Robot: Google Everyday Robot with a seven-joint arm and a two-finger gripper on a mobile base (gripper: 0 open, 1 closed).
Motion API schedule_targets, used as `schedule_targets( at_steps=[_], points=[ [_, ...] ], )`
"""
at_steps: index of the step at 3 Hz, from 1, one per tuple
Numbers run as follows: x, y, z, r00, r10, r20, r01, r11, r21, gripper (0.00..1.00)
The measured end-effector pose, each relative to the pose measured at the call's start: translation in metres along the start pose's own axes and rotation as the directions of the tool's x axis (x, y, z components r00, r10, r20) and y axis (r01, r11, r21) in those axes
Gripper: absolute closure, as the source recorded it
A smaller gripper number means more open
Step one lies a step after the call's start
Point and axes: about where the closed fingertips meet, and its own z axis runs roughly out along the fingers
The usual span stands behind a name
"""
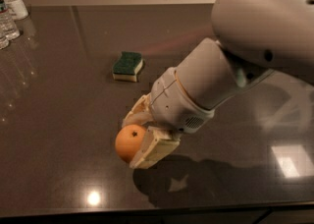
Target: Pick orange
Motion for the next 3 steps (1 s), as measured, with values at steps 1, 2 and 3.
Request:
schedule_targets(
  at_steps=[1,2,3],
  points=[
    [-0.004,-0.022,-0.031,1.000,0.014,0.010,-0.015,0.9993,0.034,1.00],
    [-0.007,-0.041,-0.062,1.000,0.026,0.016,-0.027,0.9973,0.068,1.00],
    [-0.017,-0.067,-0.104,0.999,0.032,0.025,-0.034,0.9948,0.096,1.00]
  ],
)
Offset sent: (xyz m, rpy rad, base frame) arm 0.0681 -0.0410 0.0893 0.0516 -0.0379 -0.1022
